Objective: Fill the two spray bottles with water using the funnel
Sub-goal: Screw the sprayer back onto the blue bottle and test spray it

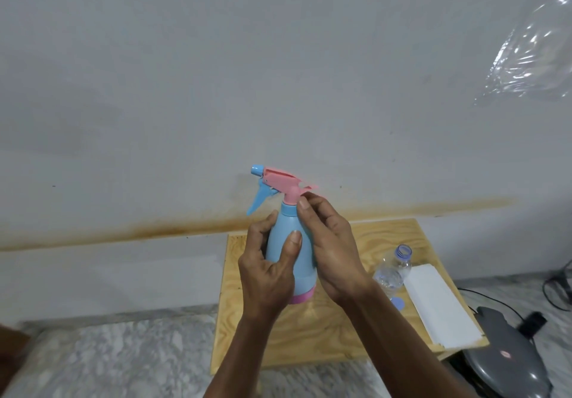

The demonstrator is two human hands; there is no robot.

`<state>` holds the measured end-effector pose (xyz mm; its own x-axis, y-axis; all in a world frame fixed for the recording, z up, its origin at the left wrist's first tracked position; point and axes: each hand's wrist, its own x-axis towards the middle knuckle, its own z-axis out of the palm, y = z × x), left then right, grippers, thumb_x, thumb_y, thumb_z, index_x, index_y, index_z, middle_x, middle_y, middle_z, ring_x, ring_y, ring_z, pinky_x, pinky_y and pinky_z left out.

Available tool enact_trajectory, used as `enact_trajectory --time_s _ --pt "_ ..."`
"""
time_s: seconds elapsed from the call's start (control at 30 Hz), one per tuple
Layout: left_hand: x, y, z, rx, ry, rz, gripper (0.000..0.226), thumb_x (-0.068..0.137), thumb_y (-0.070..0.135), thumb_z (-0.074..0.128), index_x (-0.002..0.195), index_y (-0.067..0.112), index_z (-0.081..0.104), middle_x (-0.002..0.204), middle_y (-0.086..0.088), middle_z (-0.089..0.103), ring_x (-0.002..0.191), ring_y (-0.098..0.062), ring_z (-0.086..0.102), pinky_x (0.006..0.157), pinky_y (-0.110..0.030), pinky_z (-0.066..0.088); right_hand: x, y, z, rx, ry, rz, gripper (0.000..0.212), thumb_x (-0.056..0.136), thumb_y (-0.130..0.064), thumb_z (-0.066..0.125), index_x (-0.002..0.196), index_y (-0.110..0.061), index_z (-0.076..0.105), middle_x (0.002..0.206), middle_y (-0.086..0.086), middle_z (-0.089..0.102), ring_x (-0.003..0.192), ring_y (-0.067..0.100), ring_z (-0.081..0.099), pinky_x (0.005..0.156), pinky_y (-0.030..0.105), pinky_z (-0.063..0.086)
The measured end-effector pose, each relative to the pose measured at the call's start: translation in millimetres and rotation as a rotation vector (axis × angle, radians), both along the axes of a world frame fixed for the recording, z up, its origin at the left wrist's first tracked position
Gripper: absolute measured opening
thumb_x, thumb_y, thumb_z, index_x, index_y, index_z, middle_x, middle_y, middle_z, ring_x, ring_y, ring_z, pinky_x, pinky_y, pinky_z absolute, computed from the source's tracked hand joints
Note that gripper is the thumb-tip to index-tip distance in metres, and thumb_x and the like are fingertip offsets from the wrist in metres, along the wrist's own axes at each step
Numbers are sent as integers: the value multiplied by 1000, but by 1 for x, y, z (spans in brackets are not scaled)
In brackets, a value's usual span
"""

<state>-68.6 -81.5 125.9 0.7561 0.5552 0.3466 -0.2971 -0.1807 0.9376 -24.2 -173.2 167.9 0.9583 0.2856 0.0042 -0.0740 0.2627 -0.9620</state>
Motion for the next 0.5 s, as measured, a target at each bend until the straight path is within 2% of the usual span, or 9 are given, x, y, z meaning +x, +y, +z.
enact_trajectory --time_s 0.13,0.27,0.37,0.5 --pt "0 -1 -2 -1 20 1 34 80 46 69 109 30 61 104 11 71 97 -17 71 78 -42 62 1 0 -1 -38 -36 -24 24 92 -44 67 106 -26 71 110 6 72 110 33 66 95 58 53" --pt "2 -3 -4 5 23 8 34 81 47 69 109 29 62 105 8 71 98 -18 71 79 -44 62 3 -3 -1 -60 -50 -37 35 84 -55 68 105 -28 71 109 4 72 111 32 66 95 58 53" --pt "5 -8 -5 12 30 0 38 81 49 68 110 25 63 104 6 72 97 -18 71 79 -44 62 4 -8 -1 -87 -120 -31 29 94 -49 62 107 -26 70 108 3 70 109 29 66 94 58 53" --pt "7 -19 -6 25 11 -1 32 83 46 66 108 25 63 100 8 72 93 -18 72 75 -41 62 5 -14 -2 -100 -133 -84 21 94 -45 63 102 -27 70 108 2 68 109 27 65 93 57 53"
